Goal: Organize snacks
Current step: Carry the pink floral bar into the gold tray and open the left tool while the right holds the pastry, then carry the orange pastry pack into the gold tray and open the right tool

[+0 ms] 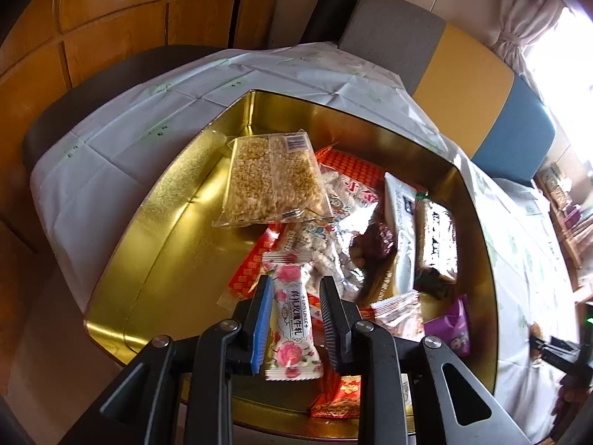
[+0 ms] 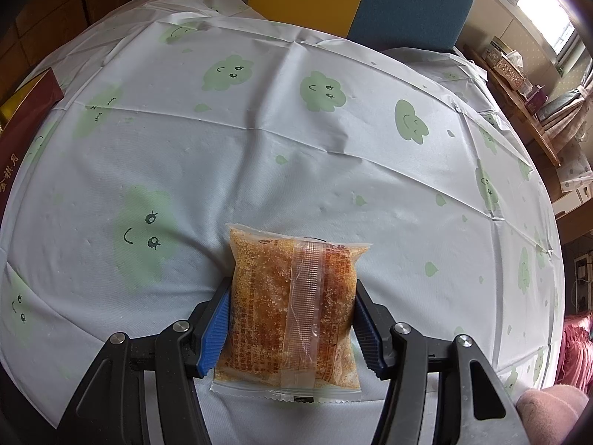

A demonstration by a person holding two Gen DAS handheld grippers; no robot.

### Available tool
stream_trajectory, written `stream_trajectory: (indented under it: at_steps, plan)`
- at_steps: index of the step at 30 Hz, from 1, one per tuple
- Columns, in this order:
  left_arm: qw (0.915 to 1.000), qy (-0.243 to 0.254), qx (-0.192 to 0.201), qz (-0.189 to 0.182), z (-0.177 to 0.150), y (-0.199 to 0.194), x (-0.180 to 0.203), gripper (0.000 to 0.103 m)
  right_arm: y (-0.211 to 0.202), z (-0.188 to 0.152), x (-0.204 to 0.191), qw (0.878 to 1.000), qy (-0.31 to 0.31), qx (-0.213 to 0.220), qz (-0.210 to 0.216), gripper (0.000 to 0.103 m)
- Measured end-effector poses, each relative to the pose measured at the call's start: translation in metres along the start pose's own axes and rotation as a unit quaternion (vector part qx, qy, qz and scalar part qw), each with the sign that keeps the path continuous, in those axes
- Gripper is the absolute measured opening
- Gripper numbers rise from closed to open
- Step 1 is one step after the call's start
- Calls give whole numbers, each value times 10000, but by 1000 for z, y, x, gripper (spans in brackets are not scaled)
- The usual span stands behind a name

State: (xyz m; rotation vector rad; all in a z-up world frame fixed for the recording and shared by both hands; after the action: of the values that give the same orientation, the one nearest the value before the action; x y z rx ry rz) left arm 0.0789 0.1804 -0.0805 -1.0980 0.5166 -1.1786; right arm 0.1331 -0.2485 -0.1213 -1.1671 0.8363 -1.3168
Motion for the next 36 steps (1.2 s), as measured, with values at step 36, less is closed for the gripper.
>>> stream_trajectory:
  at_steps: [36]
  plan:
    - [9968,502,477,392,-14,-31,22,32,-29,19,-13,9993,59,304,191,60]
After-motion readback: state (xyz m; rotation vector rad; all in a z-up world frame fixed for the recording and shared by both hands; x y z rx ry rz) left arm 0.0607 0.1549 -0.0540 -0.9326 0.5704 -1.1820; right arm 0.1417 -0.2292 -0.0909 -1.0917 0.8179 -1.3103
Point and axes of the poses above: each gripper's, at about its wrist camera, not at the fingertips, and y roughly the way its jaws point, x to its right, z to its top, the point moved 3 cm from there along y, roughly the way its jaws point, and after that the axes turned 8 degrees about -x, right-handed, at the moved point
